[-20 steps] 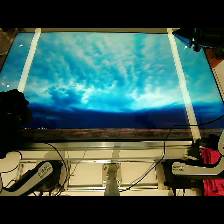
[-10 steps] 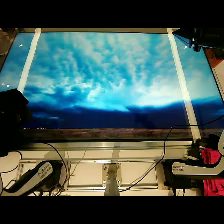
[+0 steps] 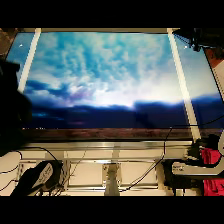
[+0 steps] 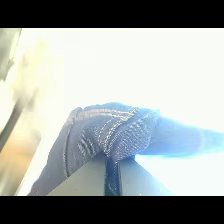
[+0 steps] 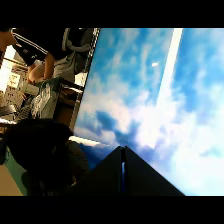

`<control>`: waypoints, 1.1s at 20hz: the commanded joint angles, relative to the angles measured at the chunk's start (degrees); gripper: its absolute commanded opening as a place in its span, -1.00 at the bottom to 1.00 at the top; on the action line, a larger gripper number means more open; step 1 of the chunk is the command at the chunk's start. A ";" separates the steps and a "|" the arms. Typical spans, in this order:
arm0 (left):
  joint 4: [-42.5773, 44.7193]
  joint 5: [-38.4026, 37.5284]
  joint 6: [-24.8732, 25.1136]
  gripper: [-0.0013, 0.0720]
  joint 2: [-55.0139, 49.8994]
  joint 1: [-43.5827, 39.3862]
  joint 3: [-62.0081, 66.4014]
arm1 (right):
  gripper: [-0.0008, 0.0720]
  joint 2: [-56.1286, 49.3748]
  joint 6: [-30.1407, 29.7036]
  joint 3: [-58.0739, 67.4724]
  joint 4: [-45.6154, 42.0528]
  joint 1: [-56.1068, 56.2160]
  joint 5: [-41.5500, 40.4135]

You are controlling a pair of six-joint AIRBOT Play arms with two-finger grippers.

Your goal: Fold the clothes and pants, and hang the long-sleeved shirts on hangers.

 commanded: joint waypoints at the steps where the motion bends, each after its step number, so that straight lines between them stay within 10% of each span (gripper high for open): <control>1: -16.06 14.05 0.07 -0.93 2.40 -5.68 6.27 | -0.90 0.11 0.09 0.02 1.92 0.04 -0.26; 13: -19.91 20.13 0.28 -0.93 -15.43 -38.51 7.13 | -0.90 0.13 0.02 0.02 2.19 -0.20 -2.69; 20: -11.65 4.59 6.05 -0.93 -33.11 -50.53 7.15 | -0.90 0.13 0.04 0.02 -3.50 -3.26 -1.22; 22: -10.01 13.79 5.81 -0.94 -32.59 -51.74 7.56 | -0.90 0.07 0.04 0.00 -5.11 -3.54 -1.55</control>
